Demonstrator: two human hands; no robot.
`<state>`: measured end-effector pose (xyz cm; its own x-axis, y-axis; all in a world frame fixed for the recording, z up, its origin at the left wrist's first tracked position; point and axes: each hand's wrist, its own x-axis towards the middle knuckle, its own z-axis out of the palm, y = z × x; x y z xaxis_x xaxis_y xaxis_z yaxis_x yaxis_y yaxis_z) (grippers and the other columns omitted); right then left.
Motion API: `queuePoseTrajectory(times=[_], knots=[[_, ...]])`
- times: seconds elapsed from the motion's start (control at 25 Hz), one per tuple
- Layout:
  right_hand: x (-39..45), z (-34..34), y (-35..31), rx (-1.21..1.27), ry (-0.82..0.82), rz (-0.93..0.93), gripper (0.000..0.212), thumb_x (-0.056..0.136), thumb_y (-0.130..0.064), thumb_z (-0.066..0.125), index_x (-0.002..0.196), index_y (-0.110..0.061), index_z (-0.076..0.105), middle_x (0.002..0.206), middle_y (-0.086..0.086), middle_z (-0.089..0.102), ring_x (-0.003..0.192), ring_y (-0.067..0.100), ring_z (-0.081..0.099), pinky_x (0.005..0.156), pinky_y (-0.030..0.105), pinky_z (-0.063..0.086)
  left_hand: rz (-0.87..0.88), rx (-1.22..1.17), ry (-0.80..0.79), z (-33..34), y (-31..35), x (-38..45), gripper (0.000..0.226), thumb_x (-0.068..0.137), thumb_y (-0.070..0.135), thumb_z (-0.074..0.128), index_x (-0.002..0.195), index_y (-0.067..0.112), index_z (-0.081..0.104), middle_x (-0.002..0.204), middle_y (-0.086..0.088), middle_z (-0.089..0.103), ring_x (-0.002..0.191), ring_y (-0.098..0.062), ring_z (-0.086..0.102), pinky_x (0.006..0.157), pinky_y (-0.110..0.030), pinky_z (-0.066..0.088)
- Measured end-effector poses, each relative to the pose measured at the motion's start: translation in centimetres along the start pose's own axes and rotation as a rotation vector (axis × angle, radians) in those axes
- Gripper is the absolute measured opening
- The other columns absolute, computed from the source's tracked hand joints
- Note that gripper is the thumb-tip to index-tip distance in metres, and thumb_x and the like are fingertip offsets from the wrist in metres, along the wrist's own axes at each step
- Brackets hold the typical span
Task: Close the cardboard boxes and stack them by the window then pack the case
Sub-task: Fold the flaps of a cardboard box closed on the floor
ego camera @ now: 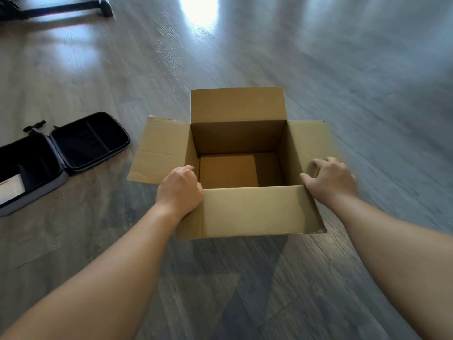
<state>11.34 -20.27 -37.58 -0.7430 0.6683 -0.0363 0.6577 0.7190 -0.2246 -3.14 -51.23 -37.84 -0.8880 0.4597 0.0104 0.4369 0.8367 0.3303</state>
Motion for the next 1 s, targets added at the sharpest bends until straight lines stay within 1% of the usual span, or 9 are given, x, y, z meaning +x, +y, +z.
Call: queuePoseTrajectory(times=[0.12,0.16,0.28,0.4,0.48,0.6,0.8,0.92,1.0], knots=[[-0.6,0.4,-1.7,-0.030,-0.066,0.024,0.072,0.086,-0.071,0.053,0.143,-0.026,0.050,0.140,0.018,0.049,0.129,0.041,0.044,0.100,0.056,0.045,-0.048,0.046,0.008,-1.5,-2.5,-1.3,0.019,0.090,0.016,0.058,0.075,0.012,0.069,0.118,-0.008,0.070,0.102,-0.023,0.068,0.081,-0.038,0.058],[-0.7,0.5,-2.5,-0.022,-0.089,0.033,0.075,0.085,-0.073,0.052,0.145,-0.028,0.047,0.144,0.020,0.045,0.132,0.043,0.041,0.101,0.056,0.044,-0.063,0.051,0.009,-1.9,-3.3,-1.6,0.019,0.090,0.016,0.059,0.075,0.013,0.069,0.120,-0.007,0.070,0.102,-0.023,0.068,0.080,-0.037,0.058],[-1.1,0.9,-5.3,-0.007,-0.132,0.046,0.080,0.082,-0.076,0.051,0.148,-0.031,0.041,0.148,0.024,0.038,0.133,0.046,0.038,0.102,0.056,0.043,-0.132,0.037,0.037,-2.7,-5.2,-2.2,0.017,0.091,0.017,0.060,0.094,0.008,0.074,0.133,-0.006,0.065,0.113,-0.026,0.065,0.083,-0.035,0.054],[-1.7,1.1,-7.4,-0.014,-0.106,0.029,0.080,0.081,-0.076,0.054,0.145,-0.029,0.044,0.140,0.024,0.045,0.126,0.045,0.044,0.097,0.053,0.046,-0.194,0.025,0.099,-3.7,-7.9,-2.8,0.031,0.091,0.016,0.060,0.117,0.002,0.069,0.141,-0.011,0.058,0.125,-0.029,0.058,0.091,-0.039,0.053],[-1.8,0.9,-8.1,-0.032,-0.028,0.023,0.071,0.083,-0.069,0.057,0.135,-0.022,0.054,0.134,0.024,0.050,0.122,0.045,0.045,0.092,0.050,0.045,-0.294,0.062,0.152,-4.8,-10.2,-3.1,0.034,0.088,0.013,0.058,0.118,-0.003,0.065,0.146,-0.017,0.050,0.135,-0.033,0.048,0.102,-0.045,0.049],[-1.7,0.4,-8.9,-0.038,0.077,-0.005,0.057,0.085,-0.056,0.060,0.119,-0.010,0.064,0.129,0.026,0.052,0.118,0.045,0.046,0.092,0.050,0.042,-0.433,0.132,0.130,-6.2,-13.5,-3.6,0.040,0.086,0.016,0.056,0.118,-0.007,0.060,0.148,-0.023,0.045,0.142,-0.035,0.035,0.116,-0.049,0.032],[-2.4,-0.1,-11.8,-0.018,0.205,-0.108,0.046,0.085,-0.037,0.065,0.108,0.003,0.064,0.137,0.031,0.051,0.120,0.046,0.047,0.098,0.051,0.041,-0.581,0.016,0.131,-7.1,-14.4,-4.2,0.063,0.087,0.022,0.055,0.142,-0.007,0.040,0.160,-0.024,0.025,0.149,-0.035,0.021,0.120,-0.046,0.024],[-2.5,-0.9,-13.6,0.033,0.271,-0.221,0.041,0.086,-0.026,0.067,0.108,0.008,0.062,0.142,0.032,0.047,0.124,0.047,0.045,0.102,0.052,0.041,-0.697,-0.009,0.137,-7.9,-14.6,-4.6,0.063,0.085,0.024,0.055,0.138,-0.009,0.043,0.154,-0.028,0.032,0.143,-0.039,0.031,0.115,-0.049,0.032],[-2.7,-1.3,-15.3,0.097,0.290,-0.282,0.044,0.087,-0.019,0.068,0.118,0.009,0.060,0.146,0.030,0.045,0.130,0.047,0.043,0.104,0.052,0.041,-0.705,-0.047,0.163,-8.6,-14.6,-4.9,0.050,0.084,0.021,0.055,0.124,-0.009,0.052,0.138,-0.027,0.046,0.128,-0.042,0.044,0.103,-0.048,0.042]])
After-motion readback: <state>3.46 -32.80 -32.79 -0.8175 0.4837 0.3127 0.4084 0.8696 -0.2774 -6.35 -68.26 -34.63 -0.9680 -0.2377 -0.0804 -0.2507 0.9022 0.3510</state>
